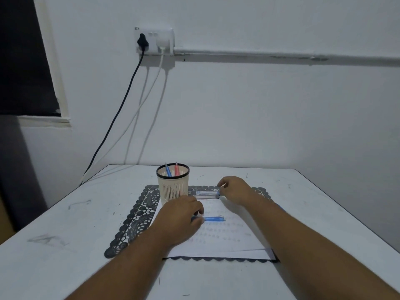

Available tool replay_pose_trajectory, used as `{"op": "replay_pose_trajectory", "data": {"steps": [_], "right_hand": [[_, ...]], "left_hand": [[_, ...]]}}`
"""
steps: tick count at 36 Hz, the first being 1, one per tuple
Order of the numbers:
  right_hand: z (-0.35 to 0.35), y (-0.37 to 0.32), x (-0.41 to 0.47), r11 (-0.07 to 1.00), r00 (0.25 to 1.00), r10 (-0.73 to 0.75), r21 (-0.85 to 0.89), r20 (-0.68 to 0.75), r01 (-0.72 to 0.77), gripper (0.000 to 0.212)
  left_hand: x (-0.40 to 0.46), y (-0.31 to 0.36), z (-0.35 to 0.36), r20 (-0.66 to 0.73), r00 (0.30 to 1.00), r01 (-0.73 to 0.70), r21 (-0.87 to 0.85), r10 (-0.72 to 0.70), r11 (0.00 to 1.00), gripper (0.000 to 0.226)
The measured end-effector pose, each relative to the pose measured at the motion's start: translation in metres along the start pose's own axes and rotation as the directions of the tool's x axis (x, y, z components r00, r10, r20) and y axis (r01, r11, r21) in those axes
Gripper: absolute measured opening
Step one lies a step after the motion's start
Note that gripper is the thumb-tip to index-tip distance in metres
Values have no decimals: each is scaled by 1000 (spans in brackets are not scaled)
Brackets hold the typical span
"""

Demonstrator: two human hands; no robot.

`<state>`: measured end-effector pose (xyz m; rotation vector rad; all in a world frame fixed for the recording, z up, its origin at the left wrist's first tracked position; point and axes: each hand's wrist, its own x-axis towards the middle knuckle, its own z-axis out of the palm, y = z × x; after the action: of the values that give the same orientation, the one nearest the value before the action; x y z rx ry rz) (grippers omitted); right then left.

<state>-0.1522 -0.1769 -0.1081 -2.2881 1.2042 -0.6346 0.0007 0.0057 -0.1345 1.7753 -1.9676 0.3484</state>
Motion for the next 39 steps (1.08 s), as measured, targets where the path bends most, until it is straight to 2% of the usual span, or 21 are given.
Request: {"op": "replay_pose_trajectory", "data": {"steps": [4,12,17,26,30,33,36,39], "right_hand": [[16,1,6,1000,1000,11,-11,-9,-11,22],[18,9,1,978,984,-175,-114,7,175,7],[16,16,-3,966,969,-245,-92,-40,241,6],[11,11,-12,965,971,-237,-106,22,238,7],[10,15,-14,966,978,-207,-160,-3,203,23],[6,13,-24,980,983,-172,-115,-58,164,25],[-1,6,-34,988,982,-147,40,-117,152,29],[-6,-3,-45,981,987,-138,127,-79,147,31]], "left_hand": [[-1,-1,0,-15,1000,-10,-10,10,1000,23],[0,-3,1,-35,999,-4,-34,3,999,23],[-1,-1,-1,-45,999,4,-44,-6,999,21],[-1,2,-3,-36,999,10,-49,-12,999,21],[-1,4,-4,-49,999,12,-49,-14,999,21],[-1,5,-3,-68,997,16,-55,-20,998,24],[0,6,-2,-122,992,12,-49,-17,999,24],[3,7,-1,-199,980,-19,-40,10,999,33]]}}
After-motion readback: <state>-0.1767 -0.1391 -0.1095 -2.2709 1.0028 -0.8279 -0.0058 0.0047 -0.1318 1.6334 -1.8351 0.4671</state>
